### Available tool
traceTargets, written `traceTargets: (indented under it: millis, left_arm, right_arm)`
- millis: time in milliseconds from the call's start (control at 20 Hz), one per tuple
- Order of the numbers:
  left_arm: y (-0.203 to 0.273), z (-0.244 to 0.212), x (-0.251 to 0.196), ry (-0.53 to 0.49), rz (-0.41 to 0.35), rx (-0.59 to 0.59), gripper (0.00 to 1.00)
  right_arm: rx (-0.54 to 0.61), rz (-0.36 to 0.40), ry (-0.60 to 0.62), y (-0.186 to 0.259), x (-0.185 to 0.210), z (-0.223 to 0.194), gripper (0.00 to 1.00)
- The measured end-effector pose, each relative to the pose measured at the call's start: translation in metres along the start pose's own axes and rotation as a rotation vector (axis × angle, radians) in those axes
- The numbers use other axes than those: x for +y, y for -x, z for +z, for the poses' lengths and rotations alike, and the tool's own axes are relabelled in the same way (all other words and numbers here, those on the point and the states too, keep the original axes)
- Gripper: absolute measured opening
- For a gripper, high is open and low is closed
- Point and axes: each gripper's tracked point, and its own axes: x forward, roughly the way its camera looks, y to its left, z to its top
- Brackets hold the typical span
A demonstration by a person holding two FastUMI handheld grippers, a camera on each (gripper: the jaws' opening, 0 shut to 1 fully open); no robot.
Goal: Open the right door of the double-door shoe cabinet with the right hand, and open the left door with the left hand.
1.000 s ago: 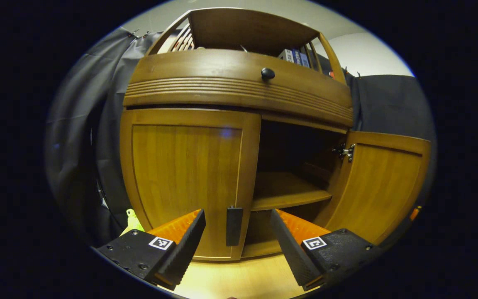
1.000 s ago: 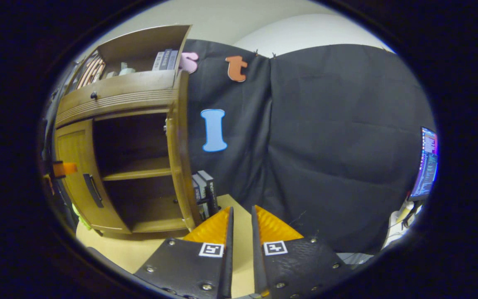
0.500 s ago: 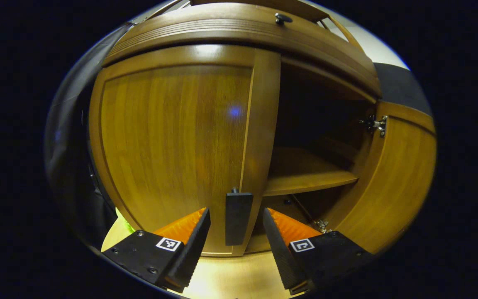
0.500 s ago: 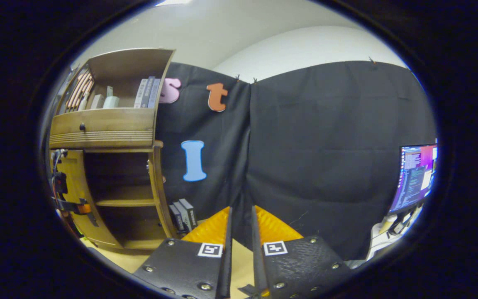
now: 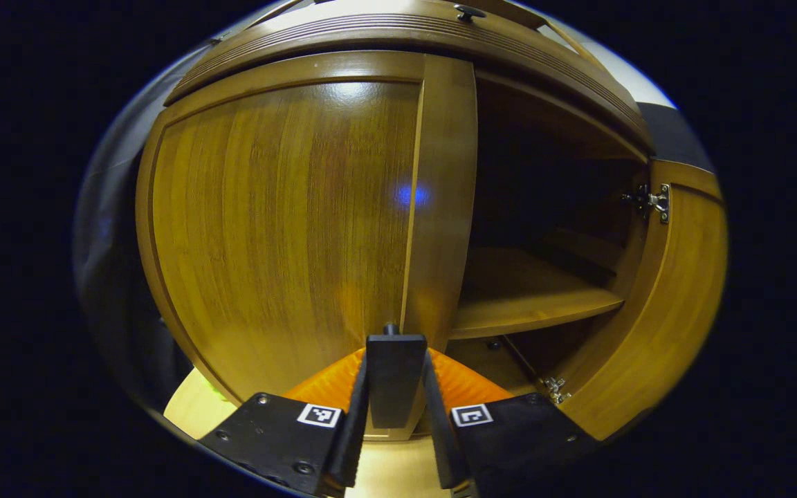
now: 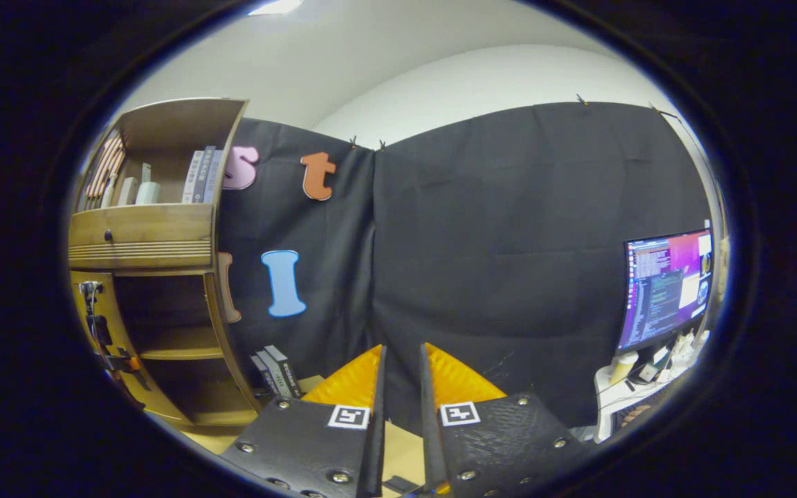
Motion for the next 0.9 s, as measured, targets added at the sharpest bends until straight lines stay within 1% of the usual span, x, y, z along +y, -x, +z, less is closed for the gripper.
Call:
traceTargets:
  millis: [100,150,200,250,300,600,650,700,900]
  left_arm:
    - [0.002,0.001,-0.001,-0.022,-0.005,-0.005,0.36]
    - [0.004,0.002,-0.001,-0.024,-0.005,-0.003,0.35]
    - [0.003,0.002,-0.001,-0.018,-0.005,-0.003,0.31]
    - [0.005,0.002,-0.001,-0.011,-0.004,0.001,0.36]
    - [0.01,0.0,0.001,-0.006,-0.003,-0.001,0.34]
    - [0.037,-0.005,0.003,-0.009,-0.015,-0.02,0.31]
    - [0.044,-0.007,0.004,-0.005,-0.017,-0.02,0.29]
    - [0.051,-0.009,0.006,-0.002,-0.017,-0.021,0.31]
    - [0.074,-0.014,0.013,0.007,-0.016,-0.024,0.31]
  right_arm:
    - [0.011,0.006,-0.002,0.0,0.0,-0.003,0.23]
    - [0.013,0.014,-0.002,0.0,0.002,-0.003,0.23]
    - [0.012,0.023,0.0,0.001,0.005,-0.004,0.23]
    - [0.011,0.033,0.004,0.001,0.007,-0.003,0.23]
    - [0.009,0.045,0.009,0.001,0.011,-0.002,0.23]
    - [0.028,0.136,0.013,-0.001,0.038,-0.007,0.23]
    - [0.03,0.153,0.012,-0.001,0.043,-0.008,0.23]
    - [0.032,0.17,0.013,-0.001,0.048,-0.009,0.23]
    - [0.039,0.242,0.011,-0.001,0.073,-0.011,0.23]
